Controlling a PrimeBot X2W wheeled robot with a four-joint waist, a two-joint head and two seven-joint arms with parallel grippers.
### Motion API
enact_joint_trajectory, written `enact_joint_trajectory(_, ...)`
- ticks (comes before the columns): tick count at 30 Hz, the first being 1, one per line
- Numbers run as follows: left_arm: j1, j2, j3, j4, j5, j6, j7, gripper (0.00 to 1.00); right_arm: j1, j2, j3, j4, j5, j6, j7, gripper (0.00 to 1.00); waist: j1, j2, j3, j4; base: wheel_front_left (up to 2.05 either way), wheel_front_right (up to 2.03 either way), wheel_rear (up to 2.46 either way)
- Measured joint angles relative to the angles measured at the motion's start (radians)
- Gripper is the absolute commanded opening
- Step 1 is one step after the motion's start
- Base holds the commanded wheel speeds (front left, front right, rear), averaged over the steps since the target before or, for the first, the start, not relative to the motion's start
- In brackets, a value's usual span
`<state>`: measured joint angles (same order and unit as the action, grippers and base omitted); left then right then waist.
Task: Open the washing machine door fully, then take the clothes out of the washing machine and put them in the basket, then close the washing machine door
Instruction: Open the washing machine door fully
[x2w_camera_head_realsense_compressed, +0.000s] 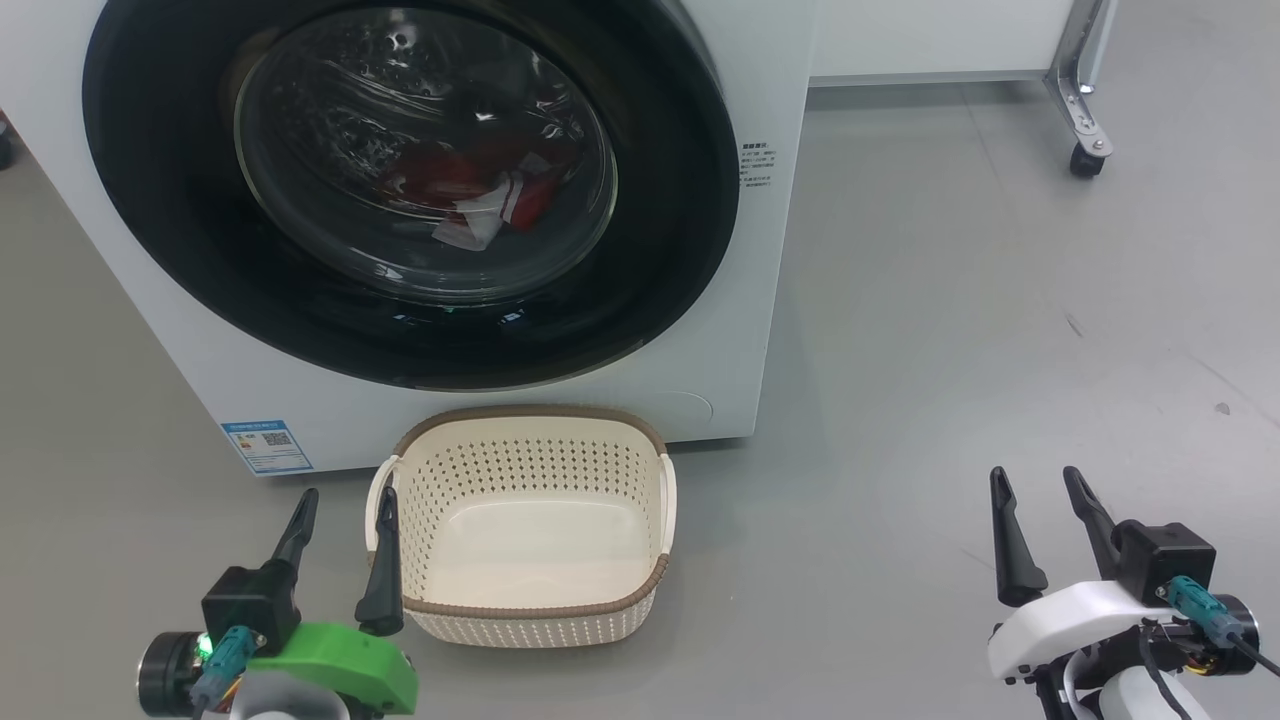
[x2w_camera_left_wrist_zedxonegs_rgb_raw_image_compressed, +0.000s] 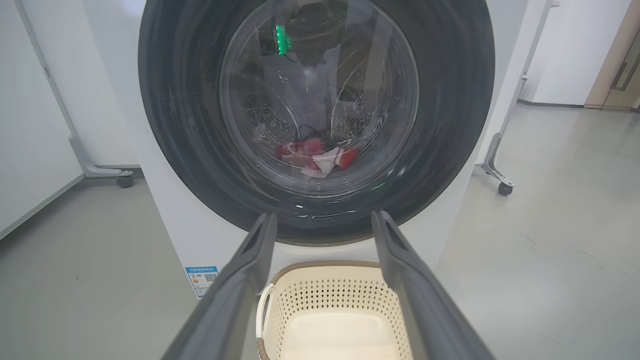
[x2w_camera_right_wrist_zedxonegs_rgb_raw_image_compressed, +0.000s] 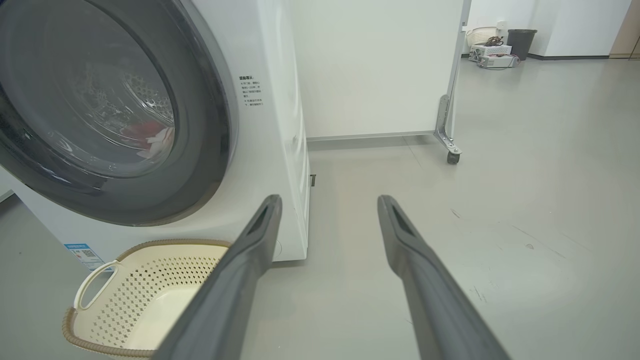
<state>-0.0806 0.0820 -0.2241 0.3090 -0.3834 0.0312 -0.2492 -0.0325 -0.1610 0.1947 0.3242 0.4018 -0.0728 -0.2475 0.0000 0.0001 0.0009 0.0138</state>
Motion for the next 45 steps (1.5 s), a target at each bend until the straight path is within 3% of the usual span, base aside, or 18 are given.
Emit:
enact_joint_trajectory(5, 0.000, -0.003, 0.002, 0.003, 0.004, -0.001, 0.000, 1.00, 0.000, 0.000, -0.006, 0.000, -0.007, 0.001, 0.000, 0.96, 0.0000, 0.0000, 0.000, 0.001, 0.00, 0.00, 0.00)
enact_joint_trajectory(6, 0.000, -0.003, 0.003, 0.004, 0.007, -0.001, 0.000, 1.00, 0.001, 0.000, -0.007, 0.002, -0.007, 0.004, 0.000, 0.00, 0.0000, 0.0000, -0.001, 0.001, 0.00, 0.00, 0.00)
enact_joint_trajectory(19, 0.000, -0.010, 0.013, 0.007, 0.007, -0.010, 0.000, 1.00, 0.002, 0.006, -0.018, 0.012, -0.001, 0.028, 0.000, 0.00, 0.0000, 0.0000, 0.000, 0.003, 0.00, 0.00, 0.00)
enact_joint_trajectory(28, -0.002, -0.014, 0.015, 0.002, 0.019, -0.012, 0.000, 1.00, 0.000, 0.017, -0.034, 0.025, 0.057, 0.070, 0.000, 0.00, 0.0000, 0.0000, 0.017, 0.006, 0.00, 0.00, 0.00)
enact_joint_trajectory(34, -0.008, -0.019, 0.008, -0.019, 0.039, -0.016, 0.000, 1.00, -0.033, 0.076, -0.101, 0.028, 0.249, 0.148, 0.017, 0.00, 0.0000, 0.0000, 0.052, 0.014, 0.00, 0.00, 0.00)
enact_joint_trajectory(39, -0.051, -0.025, 0.003, -0.042, 0.051, -0.019, 0.000, 1.00, -0.088, 0.101, -0.168, 0.028, 0.426, 0.176, 0.063, 0.00, 0.0000, 0.0000, 0.091, 0.023, 0.00, 0.00, 0.00)
enact_joint_trajectory(45, -0.080, -0.028, 0.003, -0.067, 0.062, -0.018, 0.000, 1.00, -0.181, 0.112, -0.229, 0.025, 0.661, 0.185, 0.156, 0.00, 0.0000, 0.0000, 0.148, 0.036, 0.00, 0.00, 0.00)
